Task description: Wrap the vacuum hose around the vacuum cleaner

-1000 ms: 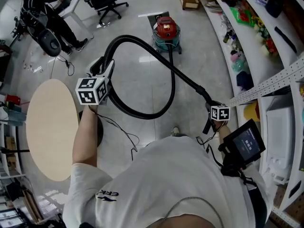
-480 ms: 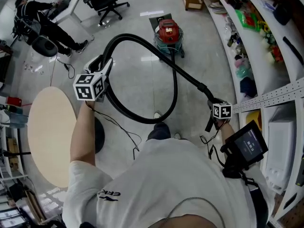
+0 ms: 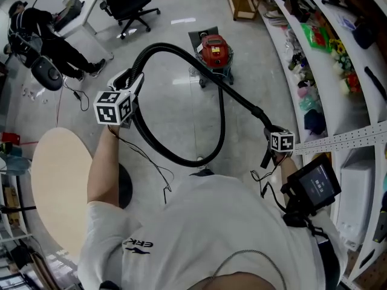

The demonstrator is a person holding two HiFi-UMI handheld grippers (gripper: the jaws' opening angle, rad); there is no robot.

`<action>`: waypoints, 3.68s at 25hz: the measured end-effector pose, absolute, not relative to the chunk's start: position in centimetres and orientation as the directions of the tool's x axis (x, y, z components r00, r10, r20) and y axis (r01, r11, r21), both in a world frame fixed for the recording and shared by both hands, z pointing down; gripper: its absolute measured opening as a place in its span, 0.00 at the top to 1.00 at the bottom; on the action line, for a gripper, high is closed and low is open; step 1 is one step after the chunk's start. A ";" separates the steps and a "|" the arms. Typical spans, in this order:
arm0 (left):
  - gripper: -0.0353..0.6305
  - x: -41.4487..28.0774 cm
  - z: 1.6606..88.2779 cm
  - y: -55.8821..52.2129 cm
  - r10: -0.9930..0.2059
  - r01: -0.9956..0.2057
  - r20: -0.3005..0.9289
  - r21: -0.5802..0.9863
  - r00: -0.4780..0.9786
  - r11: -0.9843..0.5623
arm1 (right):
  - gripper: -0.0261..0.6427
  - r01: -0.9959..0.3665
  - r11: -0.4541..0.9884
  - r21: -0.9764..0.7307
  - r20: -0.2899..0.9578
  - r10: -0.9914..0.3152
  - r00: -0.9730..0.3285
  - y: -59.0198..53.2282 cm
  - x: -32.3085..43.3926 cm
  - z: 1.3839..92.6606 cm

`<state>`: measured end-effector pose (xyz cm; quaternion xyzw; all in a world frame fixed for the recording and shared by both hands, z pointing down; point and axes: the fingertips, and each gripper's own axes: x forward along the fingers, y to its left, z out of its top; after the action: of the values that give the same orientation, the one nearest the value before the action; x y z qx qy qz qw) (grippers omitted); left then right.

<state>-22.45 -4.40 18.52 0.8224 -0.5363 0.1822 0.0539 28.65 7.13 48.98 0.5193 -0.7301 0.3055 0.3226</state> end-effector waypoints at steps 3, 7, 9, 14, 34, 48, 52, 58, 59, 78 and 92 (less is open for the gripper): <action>0.67 -24.2 18.8 -7.3 -0.856 -0.895 0.356 -0.103 0.374 -0.434 | 0.70 -0.958 0.271 -0.096 0.783 -0.574 -0.241 4.6 27.5 48.8; 0.67 -25.3 18.9 -11.0 -0.844 -0.879 0.360 -0.111 0.399 -0.463 | 0.70 -0.960 0.270 -0.075 0.778 -0.586 -0.226 1.5 26.9 48.8; 0.67 -25.7 19.0 -12.8 -0.838 -0.873 0.364 -0.117 0.407 -0.474 | 0.70 -0.962 0.267 -0.060 0.783 -0.585 -0.211 0.2 26.7 48.6; 0.67 -26.5 19.5 -16.8 -0.825 -0.866 0.392 -0.122 0.408 -0.486 | 0.70 -0.964 0.261 -0.048 0.792 -0.578 -0.196 -2.6 26.6 48.5; 0.68 -23.4 22.4 -35.0 -0.813 -0.893 0.515 -0.179 0.273 -0.414 | 0.70 -0.927 0.364 -0.088 0.815 -0.509 -0.277 -22.8 31.1 50.6; 0.68 -22.7 19.7 -44.8 -0.819 -0.851 0.525 -0.299 0.232 -0.433 | 0.70 -0.925 0.359 -0.126 0.805 -0.508 -0.307 -32.1 30.4 51.1; 0.69 -23.2 19.8 -49.3 -0.817 -0.826 0.522 -0.330 0.244 -0.457 | 0.70 -0.935 0.340 -0.105 0.808 -0.519 -0.280 -35.4 30.0 51.3; 0.69 -24.0 21.6 -56.0 -0.795 -0.806 0.532 -0.309 0.293 -0.504 | 0.70 -0.960 0.270 -0.069 0.814 -0.542 -0.211 -39.9 29.8 50.2; 0.69 -24.2 22.0 -57.2 -0.790 -0.803 0.534 -0.304 0.302 -0.513 | 0.70 -0.964 0.260 -0.063 0.815 -0.545 -0.200 -40.6 29.7 50.1; 0.71 -21.9 33.7 -74.7 -0.658 -0.766 0.651 -0.178 0.379 -0.617 | 0.70 -0.993 0.115 -0.005 0.869 -0.490 -0.061 -48.3 31.5 53.1; 0.71 -15.3 48.9 -86.7 -0.532 -0.759 0.768 -0.093 0.357 -0.644 | 0.70 -0.996 0.085 0.028 0.916 -0.402 -0.008 -59.7 38.3 60.2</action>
<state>-15.27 -86.74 48.89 0.8116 -0.3977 0.4042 0.1407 38.33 -59.71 60.20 0.5716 -0.6112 0.3613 0.4113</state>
